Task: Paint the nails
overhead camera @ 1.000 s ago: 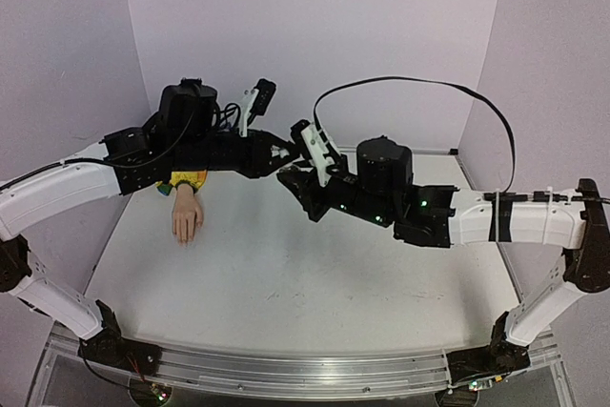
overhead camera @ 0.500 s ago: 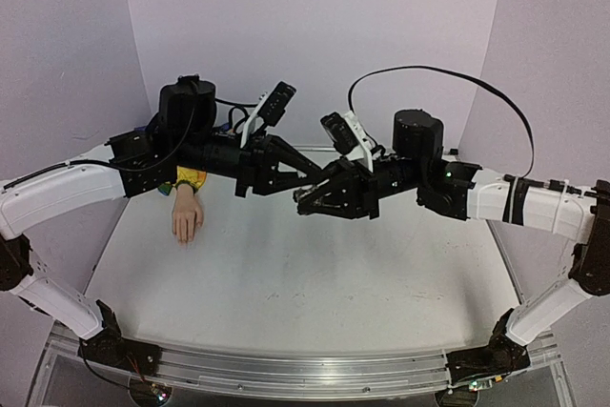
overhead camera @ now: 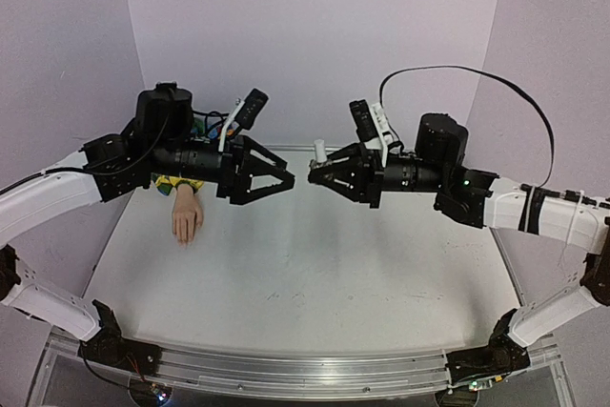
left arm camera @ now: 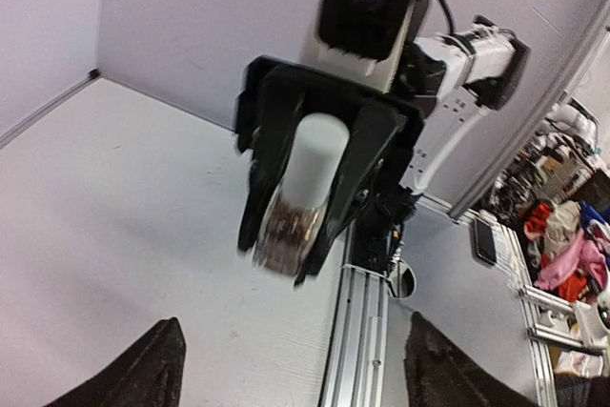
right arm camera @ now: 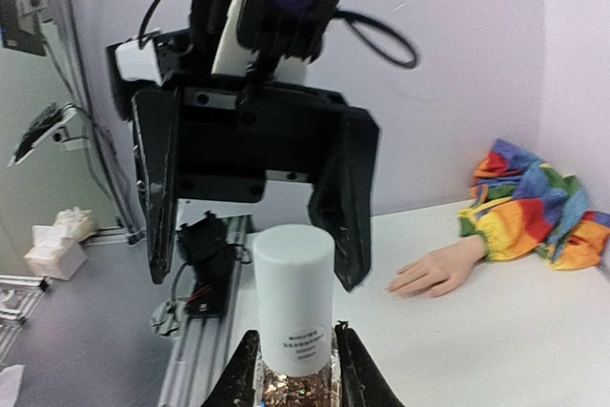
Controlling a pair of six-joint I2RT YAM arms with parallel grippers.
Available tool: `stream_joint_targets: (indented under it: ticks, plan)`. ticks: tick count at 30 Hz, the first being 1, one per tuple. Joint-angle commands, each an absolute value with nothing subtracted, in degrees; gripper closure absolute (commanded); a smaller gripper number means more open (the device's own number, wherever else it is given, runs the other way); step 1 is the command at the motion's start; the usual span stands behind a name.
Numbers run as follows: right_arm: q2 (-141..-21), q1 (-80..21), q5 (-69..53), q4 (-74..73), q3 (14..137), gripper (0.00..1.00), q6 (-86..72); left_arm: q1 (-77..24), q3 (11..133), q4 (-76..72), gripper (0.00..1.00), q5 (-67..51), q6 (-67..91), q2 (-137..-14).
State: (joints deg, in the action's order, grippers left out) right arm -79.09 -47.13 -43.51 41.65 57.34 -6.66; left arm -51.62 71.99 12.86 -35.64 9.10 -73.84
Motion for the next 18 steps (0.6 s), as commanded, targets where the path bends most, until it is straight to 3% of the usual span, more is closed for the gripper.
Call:
stream_joint_targets:
  ticks: [1,7,11,18]
  plan:
    - [-76.2,-46.7,-27.3,46.1,56.6,1.00,-1.1,-50.2,70.3,14.0,0.14,-25.7,13.9,-67.8]
    - [-79.2,-50.5,-8.5,46.9,57.5,1.00,1.1,-50.1,72.3,13.2,0.14,-11.8,24.6,-69.4]
    - [-81.6,-55.4,3.9,46.8,59.7,1.00,4.5,-49.9,76.6,12.9,0.20,-12.7,26.2,-73.2]
    - [-87.1,-60.3,10.0,45.7,64.4,1.00,5.6,-50.0,78.3,10.1,0.25,-14.9,25.7,-76.0]
